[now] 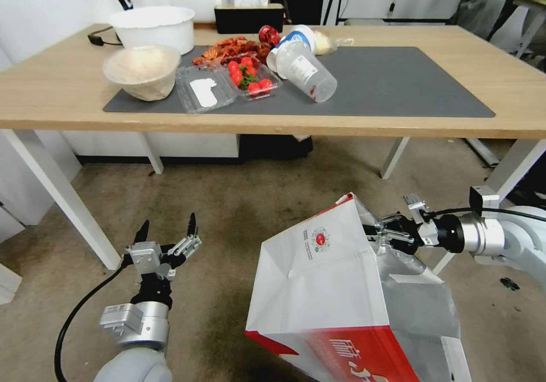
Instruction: Pick up the food delivery bag from the floor and place it on the table.
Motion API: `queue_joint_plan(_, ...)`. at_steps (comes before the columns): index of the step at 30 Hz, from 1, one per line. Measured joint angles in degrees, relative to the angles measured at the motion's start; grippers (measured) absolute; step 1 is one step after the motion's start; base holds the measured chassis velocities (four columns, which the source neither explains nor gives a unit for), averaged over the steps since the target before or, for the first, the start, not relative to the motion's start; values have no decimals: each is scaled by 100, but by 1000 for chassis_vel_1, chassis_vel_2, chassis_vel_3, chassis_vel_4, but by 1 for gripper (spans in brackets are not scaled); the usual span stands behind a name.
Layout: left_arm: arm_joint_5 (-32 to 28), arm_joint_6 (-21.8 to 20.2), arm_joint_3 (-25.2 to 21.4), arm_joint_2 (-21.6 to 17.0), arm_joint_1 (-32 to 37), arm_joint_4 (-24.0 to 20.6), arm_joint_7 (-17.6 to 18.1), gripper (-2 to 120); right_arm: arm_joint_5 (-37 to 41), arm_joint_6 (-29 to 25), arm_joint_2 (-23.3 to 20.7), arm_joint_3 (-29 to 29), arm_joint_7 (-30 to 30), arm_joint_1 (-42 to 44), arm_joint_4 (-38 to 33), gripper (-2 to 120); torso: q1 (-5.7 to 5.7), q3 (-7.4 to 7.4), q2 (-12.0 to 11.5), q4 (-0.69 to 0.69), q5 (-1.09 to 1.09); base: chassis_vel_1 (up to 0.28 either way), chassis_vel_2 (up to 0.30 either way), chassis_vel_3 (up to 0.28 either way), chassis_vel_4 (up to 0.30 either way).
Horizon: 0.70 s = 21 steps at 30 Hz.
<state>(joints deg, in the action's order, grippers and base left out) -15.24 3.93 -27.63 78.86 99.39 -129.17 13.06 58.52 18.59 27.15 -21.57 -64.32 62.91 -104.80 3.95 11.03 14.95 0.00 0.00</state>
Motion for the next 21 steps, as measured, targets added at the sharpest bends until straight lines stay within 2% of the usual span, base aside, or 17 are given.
queue_joint_plan(21, 1, 30, -2, 8, -1, 15, -3, 100, 27, 0, -41, -8, -15, -11, -12, 0, 144, 328, 473, 0, 0, 0, 0, 0, 0)
